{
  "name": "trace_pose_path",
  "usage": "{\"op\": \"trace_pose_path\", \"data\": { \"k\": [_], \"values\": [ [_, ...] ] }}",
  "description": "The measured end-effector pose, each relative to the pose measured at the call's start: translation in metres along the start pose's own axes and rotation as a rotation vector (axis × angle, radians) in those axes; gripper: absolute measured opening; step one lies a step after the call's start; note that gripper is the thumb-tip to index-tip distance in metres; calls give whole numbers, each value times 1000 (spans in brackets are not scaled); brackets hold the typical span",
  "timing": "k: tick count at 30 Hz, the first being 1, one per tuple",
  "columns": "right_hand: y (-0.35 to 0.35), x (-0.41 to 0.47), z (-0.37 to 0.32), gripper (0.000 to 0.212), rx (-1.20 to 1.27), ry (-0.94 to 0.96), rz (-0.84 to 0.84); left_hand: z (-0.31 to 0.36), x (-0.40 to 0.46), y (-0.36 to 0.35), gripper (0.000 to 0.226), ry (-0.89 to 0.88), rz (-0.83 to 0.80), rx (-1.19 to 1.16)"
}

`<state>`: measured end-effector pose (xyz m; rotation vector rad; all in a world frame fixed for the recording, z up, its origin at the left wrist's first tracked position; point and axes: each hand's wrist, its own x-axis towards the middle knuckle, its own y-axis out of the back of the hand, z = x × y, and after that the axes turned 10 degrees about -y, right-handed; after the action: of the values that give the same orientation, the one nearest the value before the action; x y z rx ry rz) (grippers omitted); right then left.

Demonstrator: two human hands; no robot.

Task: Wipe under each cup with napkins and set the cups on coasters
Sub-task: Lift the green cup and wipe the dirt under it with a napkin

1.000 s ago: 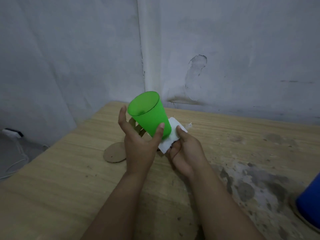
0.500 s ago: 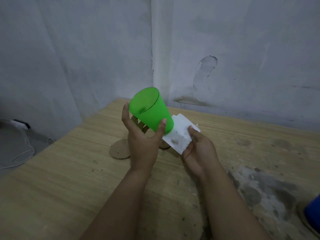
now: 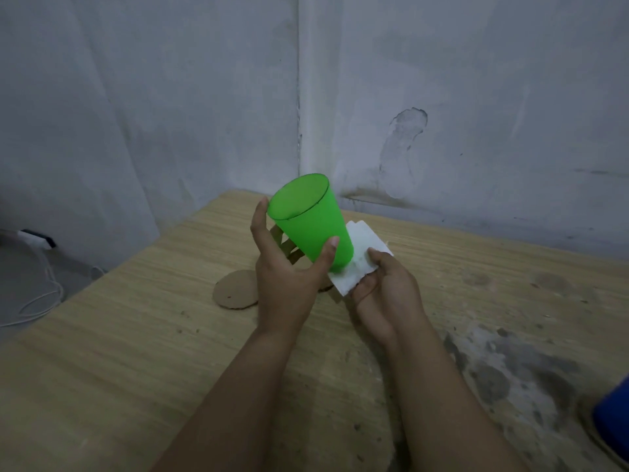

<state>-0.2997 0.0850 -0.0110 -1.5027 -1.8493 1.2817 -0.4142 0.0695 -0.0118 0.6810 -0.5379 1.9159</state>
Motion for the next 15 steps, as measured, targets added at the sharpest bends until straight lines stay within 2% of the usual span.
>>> {"op": "trace_pose_path", "data": {
  "k": [5, 11, 15],
  "values": [
    [-1, 1, 8, 37, -72, -44, -1, 2, 1, -1, 91, 19, 23, -25],
    [0, 3, 4, 26, -30, 10, 62, 1, 3, 1, 91, 36, 108, -50],
    [-2, -1, 6, 33, -76, -73, -17, 0, 4, 0, 92, 33, 95, -41]
  ]
}}
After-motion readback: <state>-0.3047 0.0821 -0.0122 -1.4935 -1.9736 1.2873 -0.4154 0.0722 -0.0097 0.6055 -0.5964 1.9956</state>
